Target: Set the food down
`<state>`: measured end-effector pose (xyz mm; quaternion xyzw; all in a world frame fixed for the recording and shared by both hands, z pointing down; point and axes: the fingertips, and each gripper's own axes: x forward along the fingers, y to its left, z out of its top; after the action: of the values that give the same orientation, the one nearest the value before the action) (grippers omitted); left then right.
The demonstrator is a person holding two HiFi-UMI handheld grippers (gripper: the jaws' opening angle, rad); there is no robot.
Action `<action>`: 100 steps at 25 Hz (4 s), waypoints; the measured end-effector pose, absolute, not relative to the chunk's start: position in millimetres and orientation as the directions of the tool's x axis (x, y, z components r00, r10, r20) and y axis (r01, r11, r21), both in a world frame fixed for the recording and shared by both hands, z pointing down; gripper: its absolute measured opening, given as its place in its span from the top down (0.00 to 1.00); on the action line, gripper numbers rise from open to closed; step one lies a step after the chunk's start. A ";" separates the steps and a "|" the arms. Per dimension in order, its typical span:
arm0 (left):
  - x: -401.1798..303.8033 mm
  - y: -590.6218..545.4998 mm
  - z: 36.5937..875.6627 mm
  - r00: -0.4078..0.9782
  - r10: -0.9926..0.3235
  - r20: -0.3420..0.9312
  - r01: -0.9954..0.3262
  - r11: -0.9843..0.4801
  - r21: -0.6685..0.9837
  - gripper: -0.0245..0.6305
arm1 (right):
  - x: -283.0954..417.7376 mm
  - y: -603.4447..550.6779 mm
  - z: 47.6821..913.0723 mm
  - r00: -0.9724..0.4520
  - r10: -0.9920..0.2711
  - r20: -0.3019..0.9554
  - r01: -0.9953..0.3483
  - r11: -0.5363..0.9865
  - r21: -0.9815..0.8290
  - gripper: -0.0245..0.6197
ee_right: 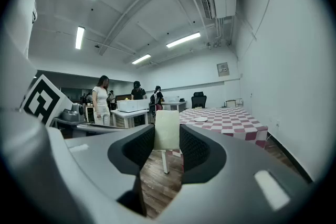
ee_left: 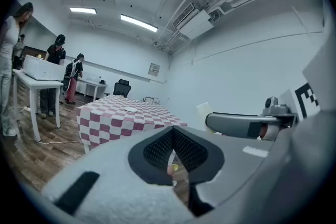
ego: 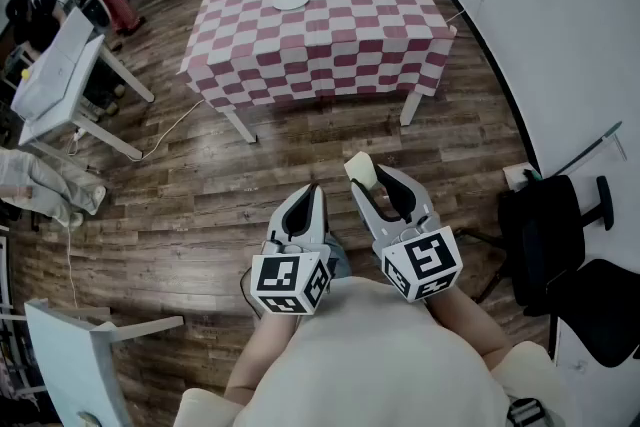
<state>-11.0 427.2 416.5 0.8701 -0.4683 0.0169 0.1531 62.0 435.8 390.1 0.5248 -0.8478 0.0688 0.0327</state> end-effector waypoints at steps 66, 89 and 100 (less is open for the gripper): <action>-118.0 103.3 411.9 0.575 -0.793 0.200 -0.810 -0.520 0.270 0.95 | -43.8 112.7 388.2 -0.448 -0.880 0.157 -0.890 0.422 -0.172 0.72; -122.9 -4.1 418.4 0.544 -0.813 0.206 -0.829 -0.484 0.278 0.95 | -37.6 5.1 394.7 -0.467 -0.865 0.185 -0.883 0.444 -0.155 0.72; -115.8 -78.1 405.3 0.523 -0.827 0.206 -0.840 -0.461 0.284 0.95 | -26.1 -74.7 384.4 -0.482 -0.854 0.198 -0.876 0.463 -0.137 0.72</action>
<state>-115.8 -78.1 405.3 0.8545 -0.4878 0.0191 0.1773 -26.1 -74.7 384.4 0.5064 -0.8538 0.1100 0.0504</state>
